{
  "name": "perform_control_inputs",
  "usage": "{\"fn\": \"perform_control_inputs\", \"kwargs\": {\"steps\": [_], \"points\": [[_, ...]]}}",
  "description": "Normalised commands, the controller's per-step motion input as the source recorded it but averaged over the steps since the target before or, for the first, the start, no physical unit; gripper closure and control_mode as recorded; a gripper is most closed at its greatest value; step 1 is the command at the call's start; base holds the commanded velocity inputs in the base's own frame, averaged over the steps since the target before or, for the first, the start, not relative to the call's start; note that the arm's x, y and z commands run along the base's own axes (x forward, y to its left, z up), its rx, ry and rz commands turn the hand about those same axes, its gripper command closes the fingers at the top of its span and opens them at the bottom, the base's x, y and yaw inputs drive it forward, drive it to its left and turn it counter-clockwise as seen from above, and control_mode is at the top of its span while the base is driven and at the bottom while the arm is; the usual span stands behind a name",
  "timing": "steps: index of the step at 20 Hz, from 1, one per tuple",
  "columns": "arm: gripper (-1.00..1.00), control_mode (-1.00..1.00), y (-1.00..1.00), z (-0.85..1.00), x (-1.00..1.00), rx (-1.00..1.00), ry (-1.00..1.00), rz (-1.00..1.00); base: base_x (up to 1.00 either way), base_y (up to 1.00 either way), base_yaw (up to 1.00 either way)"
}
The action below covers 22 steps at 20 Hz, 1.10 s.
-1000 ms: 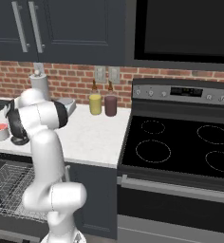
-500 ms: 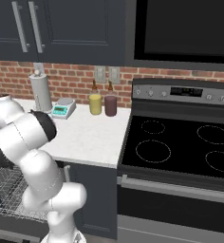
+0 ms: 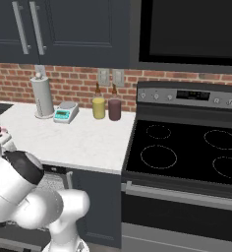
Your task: Pick up the cup and bowl from the counter, place them in the dishwasher, and close the dishwasher door.
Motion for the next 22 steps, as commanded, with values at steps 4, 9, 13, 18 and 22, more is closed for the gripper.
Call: {"fn": "perform_control_inputs", "kwargs": {"steps": [4, 9, 13, 18, 22], "points": [[1.0, -1.0, 0.23, -0.53, -0.43, -0.29, 0.0, -0.07, 0.0, 0.0, 0.0], [1.0, -1.0, 0.29, -0.8, -0.1, -0.28, 0.03, -0.04, 0.0, 0.0, 0.0], [1.0, -1.0, 0.0, -0.87, 0.01, -0.13, 0.13, 0.0, 0.0, 0.0, 0.0], [1.0, -1.0, 0.14, -0.99, 0.0, -0.14, 0.04, 0.0, 0.0, 0.0, 0.0], [1.0, -1.0, 0.11, -0.76, 0.0, -0.21, -0.05, -0.02, 0.0, 0.0, 0.0]]}}
